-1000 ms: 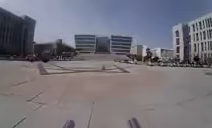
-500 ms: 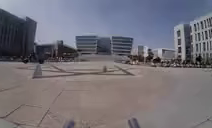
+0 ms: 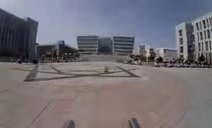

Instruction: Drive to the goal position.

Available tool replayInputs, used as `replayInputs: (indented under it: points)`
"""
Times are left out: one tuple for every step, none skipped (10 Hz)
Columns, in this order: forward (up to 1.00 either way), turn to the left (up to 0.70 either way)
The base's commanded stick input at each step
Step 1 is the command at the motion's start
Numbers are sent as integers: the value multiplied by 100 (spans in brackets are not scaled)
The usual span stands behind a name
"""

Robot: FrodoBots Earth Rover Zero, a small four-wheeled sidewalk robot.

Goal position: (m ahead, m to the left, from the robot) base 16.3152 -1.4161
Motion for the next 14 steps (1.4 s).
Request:
replayInputs:
  points:
    - [100, 0]
    - [100, 0]
    - [100, 0]
    - [100, 0]
    - [100, 0]
    - [100, -19]
    - [100, -27]
    - [100, -27]
    - [100, -27]
    - [100, -27]
    - [100, -27]
    - [100, -11]
    - [100, 0]
    - [100, 0]
